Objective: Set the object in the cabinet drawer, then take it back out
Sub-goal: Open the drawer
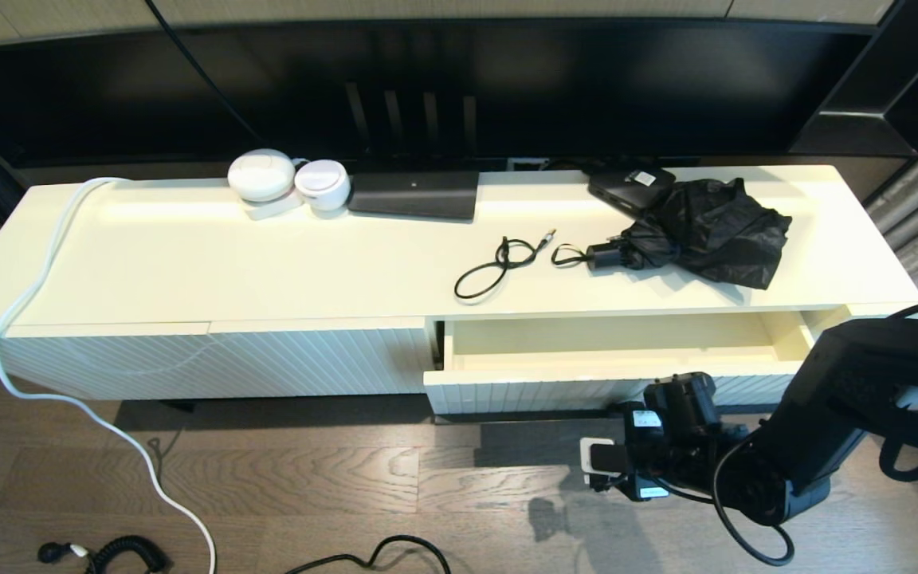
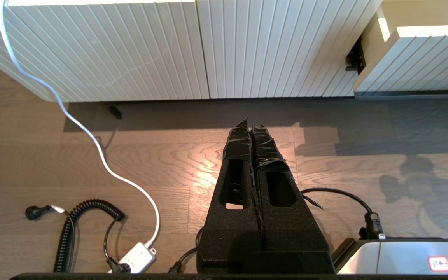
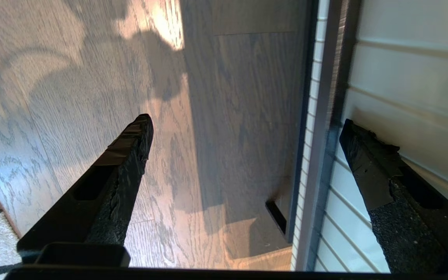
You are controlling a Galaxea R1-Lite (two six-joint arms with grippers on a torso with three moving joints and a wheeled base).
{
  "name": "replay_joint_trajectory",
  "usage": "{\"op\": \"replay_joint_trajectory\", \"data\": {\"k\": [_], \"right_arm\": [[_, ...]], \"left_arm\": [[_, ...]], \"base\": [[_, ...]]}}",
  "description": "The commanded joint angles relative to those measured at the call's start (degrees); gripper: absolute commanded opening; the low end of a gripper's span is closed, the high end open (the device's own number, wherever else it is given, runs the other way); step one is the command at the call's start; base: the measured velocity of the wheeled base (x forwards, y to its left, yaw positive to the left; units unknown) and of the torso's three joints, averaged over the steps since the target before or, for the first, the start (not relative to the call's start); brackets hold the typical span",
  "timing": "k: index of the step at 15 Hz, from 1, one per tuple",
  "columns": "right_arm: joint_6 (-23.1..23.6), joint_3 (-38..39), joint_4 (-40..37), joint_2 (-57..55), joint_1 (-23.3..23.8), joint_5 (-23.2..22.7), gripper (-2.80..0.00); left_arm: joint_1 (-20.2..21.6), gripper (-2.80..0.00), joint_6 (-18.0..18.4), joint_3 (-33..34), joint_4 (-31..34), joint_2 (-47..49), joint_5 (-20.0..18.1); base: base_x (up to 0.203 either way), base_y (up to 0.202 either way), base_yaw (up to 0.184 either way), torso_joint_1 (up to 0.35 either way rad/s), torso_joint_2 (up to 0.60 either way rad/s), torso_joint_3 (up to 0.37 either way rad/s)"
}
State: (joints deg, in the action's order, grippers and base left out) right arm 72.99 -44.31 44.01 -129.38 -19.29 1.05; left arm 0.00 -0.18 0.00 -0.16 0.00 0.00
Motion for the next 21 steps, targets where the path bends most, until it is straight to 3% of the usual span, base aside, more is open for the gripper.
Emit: {"op": "replay_joint_trajectory", "data": {"k": [1, 7, 11, 14, 15, 19, 20, 21], "right_arm": [[0.42, 0.82, 0.35, 3.05, -0.32, -0.04, 0.0], [-0.68, 7.83, -3.15, 19.88, -2.34, 0.07, 0.0], [-1.78, 12.1, -16.36, 42.66, -3.9, 2.49, 0.0], [-2.39, 12.51, -31.54, 57.4, -4.72, 4.49, 0.0], [-2.53, 11.72, -37.11, 59.85, -4.86, 4.94, 0.0], [-4.75, 7.58, -39.97, 57.85, -5.52, 5.5, 0.0], [-4.94, 6.55, -40.05, 57.0, -5.65, 5.7, -2.8], [-5.04, 5.29, -40.11, 55.39, -5.67, 5.85, -2.8]], "left_arm": [[0.0, -2.8, 0.01, 0.09, -0.02, 0.0, 0.0], [0.0, -2.8, 0.01, 0.09, -0.02, 0.0, 0.0], [0.0, -2.8, 0.01, 0.09, -0.02, 0.0, 0.0], [0.0, -2.8, 0.01, 0.01, -0.02, 0.0, 0.0], [0.0, -2.8, 0.01, 0.05, -0.02, 0.0, 0.0], [0.01, -2.8, 0.01, 0.09, -0.02, 0.0, 0.0], [0.01, -2.8, 0.01, 0.09, -0.02, 0.0, 0.0], [0.0, -2.8, 0.01, 0.05, -0.02, 0.0, 0.0]], "base": [[0.0, 0.0, 0.0, 0.0, 0.0, 0.0], [0.0, 0.0, 0.0, 0.0, 0.0, 0.0], [0.0, 0.0, 0.0, 0.0, 0.0, 0.0], [0.0, 0.0, 0.0, 0.0, 0.0, 0.0], [0.0, 0.0, 0.0, 0.0, 0.0, 0.0], [0.0, 0.0, 0.0, 0.0, 0.0, 0.0], [0.0, 0.0, 0.0, 0.0, 0.0, 0.0], [0.0, 0.0, 0.0, 0.0, 0.0, 0.0]]}}
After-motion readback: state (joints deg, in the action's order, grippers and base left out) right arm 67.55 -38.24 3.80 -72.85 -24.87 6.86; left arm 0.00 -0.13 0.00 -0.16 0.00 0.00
